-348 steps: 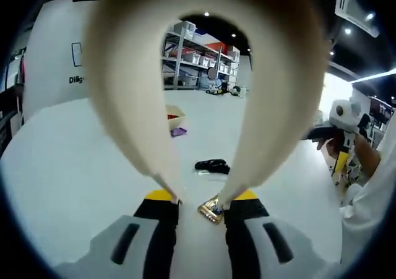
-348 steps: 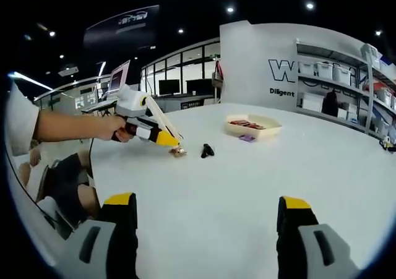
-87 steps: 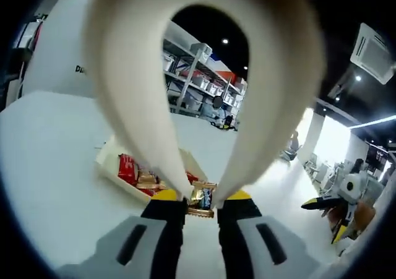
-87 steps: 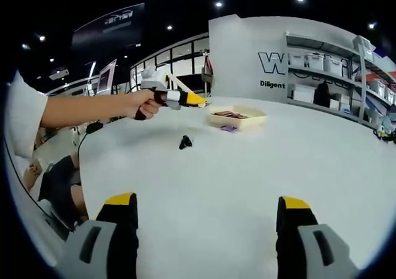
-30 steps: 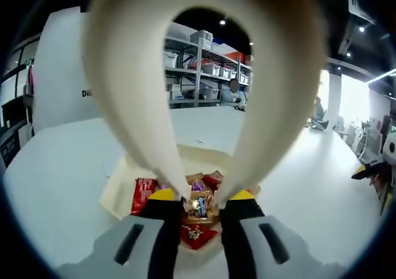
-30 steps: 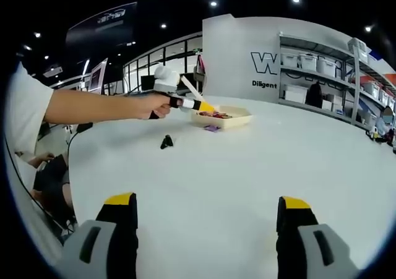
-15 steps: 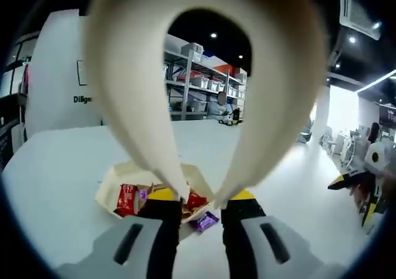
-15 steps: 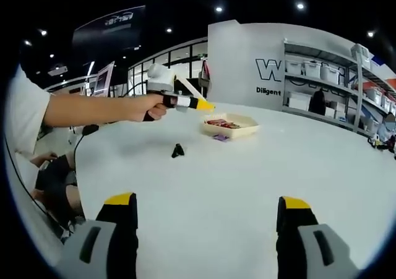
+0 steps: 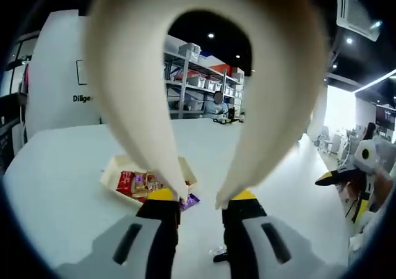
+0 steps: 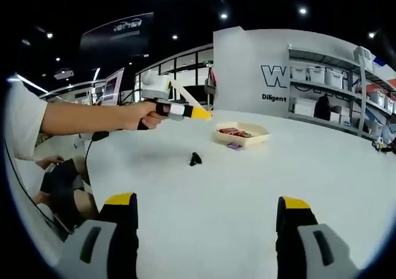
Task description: Place the target food into the container with the food tongs after gripping and lifting it, then release it inside without dropping or visibly crushing the food.
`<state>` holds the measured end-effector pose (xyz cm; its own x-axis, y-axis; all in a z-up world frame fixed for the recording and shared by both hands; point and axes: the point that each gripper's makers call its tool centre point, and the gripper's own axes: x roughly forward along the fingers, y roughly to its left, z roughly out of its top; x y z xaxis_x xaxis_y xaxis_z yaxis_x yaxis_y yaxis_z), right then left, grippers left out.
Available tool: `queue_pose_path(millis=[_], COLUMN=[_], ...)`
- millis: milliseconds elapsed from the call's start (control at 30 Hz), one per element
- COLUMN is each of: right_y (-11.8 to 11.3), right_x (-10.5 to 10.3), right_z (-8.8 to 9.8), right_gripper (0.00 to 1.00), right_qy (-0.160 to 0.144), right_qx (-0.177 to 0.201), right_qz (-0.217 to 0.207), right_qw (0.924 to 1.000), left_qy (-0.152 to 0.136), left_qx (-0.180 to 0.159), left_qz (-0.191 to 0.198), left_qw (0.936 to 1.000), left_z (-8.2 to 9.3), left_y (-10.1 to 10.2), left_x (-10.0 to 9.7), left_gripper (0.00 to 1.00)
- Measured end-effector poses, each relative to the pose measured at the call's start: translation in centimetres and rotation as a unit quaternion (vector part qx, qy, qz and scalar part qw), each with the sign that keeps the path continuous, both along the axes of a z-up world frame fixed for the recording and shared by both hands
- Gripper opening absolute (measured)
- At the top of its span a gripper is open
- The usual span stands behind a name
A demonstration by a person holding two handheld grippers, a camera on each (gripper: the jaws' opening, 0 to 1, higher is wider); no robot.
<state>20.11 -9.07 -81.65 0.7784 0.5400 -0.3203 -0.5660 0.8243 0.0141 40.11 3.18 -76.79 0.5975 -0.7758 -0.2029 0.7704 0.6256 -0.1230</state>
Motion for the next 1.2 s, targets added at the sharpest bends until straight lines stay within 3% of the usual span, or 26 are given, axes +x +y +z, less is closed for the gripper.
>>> queue_pose_path(millis=[200, 700, 967, 1133, 1200], right_y=[1.0, 0.5, 0.6, 0.8, 0.9], right_x=[-0.7, -1.5, -1.4, -1.6, -1.6], right_z=[0.1, 0.0, 0.2, 0.3, 0.5], right_gripper=[0.91, 0.9, 0.9, 0.89, 0.89], right_qy=[-0.002, 0.004, 0.002, -0.001, -0.003], right_qx=[0.002, 0.012, 0.013, 0.012, 0.013], right_qz=[0.008, 0.009, 0.01, 0.014, 0.014], right_qw=[1.0, 0.9999, 0.9999, 0.9998, 0.9998], left_qy=[0.008, 0.043, 0.051, 0.082, 0.077], left_qx=[0.014, 0.042, 0.049, 0.033, 0.03], left_qz=[-0.021, -0.027, -0.033, -0.028, -0.026], left_qw=[0.9996, 0.9979, 0.9969, 0.9957, 0.9962], left_z=[-1.9, -7.2, -7.7, -7.9, -7.8], left_y=[-0.3, -0.9, -0.7, -0.3, 0.0], left_x=[-2.5, -3.1, -3.8, -4.7, -5.0], left_gripper=[0.25, 0.24, 0.25, 0.26, 0.26])
